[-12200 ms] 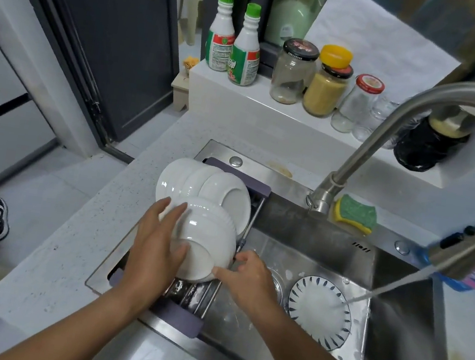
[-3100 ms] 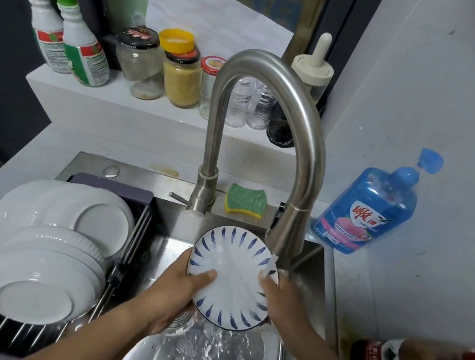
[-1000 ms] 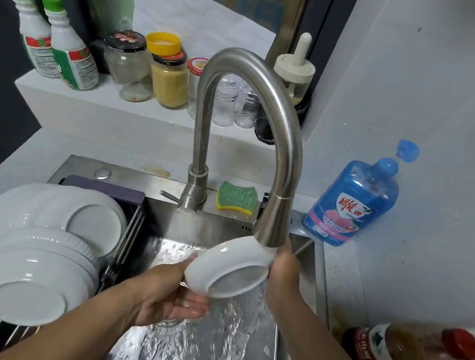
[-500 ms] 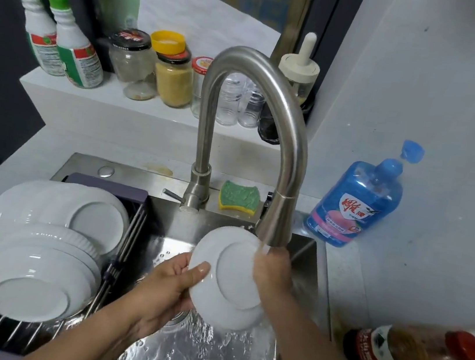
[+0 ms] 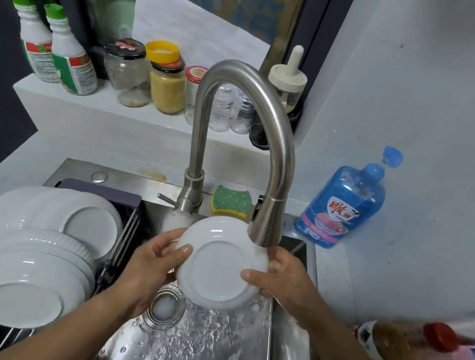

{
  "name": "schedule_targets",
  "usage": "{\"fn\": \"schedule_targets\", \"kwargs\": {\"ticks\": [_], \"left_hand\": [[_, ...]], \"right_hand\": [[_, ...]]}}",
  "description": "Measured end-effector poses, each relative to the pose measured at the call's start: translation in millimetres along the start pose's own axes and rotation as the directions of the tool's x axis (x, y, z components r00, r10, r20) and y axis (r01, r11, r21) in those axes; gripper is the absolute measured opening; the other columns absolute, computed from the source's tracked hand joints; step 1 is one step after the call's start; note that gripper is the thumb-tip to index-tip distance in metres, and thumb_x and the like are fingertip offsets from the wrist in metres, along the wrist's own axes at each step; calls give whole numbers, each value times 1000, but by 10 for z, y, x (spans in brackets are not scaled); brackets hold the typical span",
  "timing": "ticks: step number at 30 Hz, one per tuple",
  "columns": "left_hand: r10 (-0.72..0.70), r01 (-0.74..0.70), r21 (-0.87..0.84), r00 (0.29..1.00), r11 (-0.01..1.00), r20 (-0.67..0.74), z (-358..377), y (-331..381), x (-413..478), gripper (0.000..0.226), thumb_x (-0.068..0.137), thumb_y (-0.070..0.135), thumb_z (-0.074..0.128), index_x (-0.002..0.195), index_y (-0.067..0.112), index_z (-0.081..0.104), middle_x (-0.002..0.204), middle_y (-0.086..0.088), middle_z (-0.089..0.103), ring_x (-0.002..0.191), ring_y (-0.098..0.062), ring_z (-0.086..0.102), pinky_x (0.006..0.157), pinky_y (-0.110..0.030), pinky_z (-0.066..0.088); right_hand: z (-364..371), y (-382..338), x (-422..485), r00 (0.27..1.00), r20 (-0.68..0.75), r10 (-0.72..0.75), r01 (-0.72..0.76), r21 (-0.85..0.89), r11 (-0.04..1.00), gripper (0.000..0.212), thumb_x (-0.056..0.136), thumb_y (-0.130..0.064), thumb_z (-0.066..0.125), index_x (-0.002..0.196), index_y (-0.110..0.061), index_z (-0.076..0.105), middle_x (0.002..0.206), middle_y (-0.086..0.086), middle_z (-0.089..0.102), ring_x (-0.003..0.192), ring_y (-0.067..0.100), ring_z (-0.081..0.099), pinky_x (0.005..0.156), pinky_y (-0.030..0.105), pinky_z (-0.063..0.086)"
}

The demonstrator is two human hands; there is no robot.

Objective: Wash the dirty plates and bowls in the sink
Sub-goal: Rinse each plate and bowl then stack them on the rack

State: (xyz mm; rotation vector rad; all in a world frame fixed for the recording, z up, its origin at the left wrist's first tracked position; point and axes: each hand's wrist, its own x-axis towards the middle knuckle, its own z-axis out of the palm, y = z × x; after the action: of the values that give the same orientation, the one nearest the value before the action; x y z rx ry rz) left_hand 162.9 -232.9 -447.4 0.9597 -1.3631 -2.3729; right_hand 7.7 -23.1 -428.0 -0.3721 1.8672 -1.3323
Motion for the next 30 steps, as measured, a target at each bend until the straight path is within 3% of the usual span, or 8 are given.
{"fn": "schedule_targets", "kwargs": {"ticks": [4, 7, 11, 15, 20, 25, 27, 30], "left_hand": [[101, -105, 96, 994, 990, 40, -23, 32, -71, 39, 89, 1, 70, 126, 12, 67, 112, -12, 76, 98, -26, 73, 77, -39, 61], [190, -204, 201, 978, 958, 91, -1, 26, -120, 38, 84, -5, 74, 120, 10, 69, 113, -10, 77, 107, -26, 72, 91, -39, 56], [232, -275, 313, 958, 909, 169, 72, 66, -121, 36, 85, -3, 75, 115, 17, 74, 112, -1, 77, 107, -20, 72, 89, -30, 56], [217, -247, 354, 968, 902, 125, 8, 47, -166, 37, 83, 1, 79, 115, 18, 74, 109, 3, 78, 107, -22, 72, 88, -30, 58], [198, -212, 440, 977, 873, 78, -300, 4, -307, 72, 66, 5, 94, 125, 33, 63, 119, 6, 73, 111, -9, 69, 92, -25, 57], [351, -261, 588, 936, 765, -41, -600, 278, -458, 66, 68, 11, 94, 122, 30, 62, 112, 11, 72, 103, 1, 67, 86, -19, 55], [400, -287, 627, 915, 724, -44, -759, 463, -546, 59, 69, 18, 93, 119, 32, 64, 109, 17, 73, 101, 6, 66, 84, -16, 54], [454, -318, 662, 890, 679, -37, -966, 723, -664, 56, 70, 21, 93, 118, 34, 67, 110, 19, 72, 101, 2, 68, 84, -19, 55]], "right_hand": [[34, -34, -46, 997, -80, -16, 6, -124, 992, 78, 56, -37, 95, 124, -28, 59, 113, -4, 75, 104, 18, 73, 91, 48, 60], [54, 33, -123, 985, -166, -50, 20, -175, 984, 61, 62, -28, 95, 114, -26, 63, 104, -5, 77, 95, 15, 75, 87, 48, 61], [81, 121, -308, 972, -227, -69, 26, -188, 982, 48, 68, -25, 93, 106, -27, 64, 100, -1, 76, 92, 17, 74, 81, 48, 63], [235, 114, -454, 949, -283, -141, 60, -277, 959, 39, 76, -18, 89, 102, -23, 60, 96, -3, 73, 82, 7, 71, 67, 30, 62], [559, 132, -473, 924, -326, -199, 76, -354, 932, 44, 69, -28, 90, 100, -34, 59, 92, -9, 73, 84, 10, 71, 70, 40, 62], [1002, -99, -472, 923, -291, -250, 151, -321, 935, 54, 77, -19, 88, 112, -35, 51, 98, -8, 68, 84, 3, 66, 56, 13, 52], [1162, -215, -415, 928, -276, -251, 171, -283, 944, 59, 75, -22, 90, 112, -38, 48, 102, -6, 67, 88, 7, 69, 60, 19, 57], [1404, -354, -329, 929, -275, -247, 185, -234, 955, 59, 67, -33, 91, 102, -50, 47, 106, -2, 69, 91, 15, 73, 70, 42, 63]]}}
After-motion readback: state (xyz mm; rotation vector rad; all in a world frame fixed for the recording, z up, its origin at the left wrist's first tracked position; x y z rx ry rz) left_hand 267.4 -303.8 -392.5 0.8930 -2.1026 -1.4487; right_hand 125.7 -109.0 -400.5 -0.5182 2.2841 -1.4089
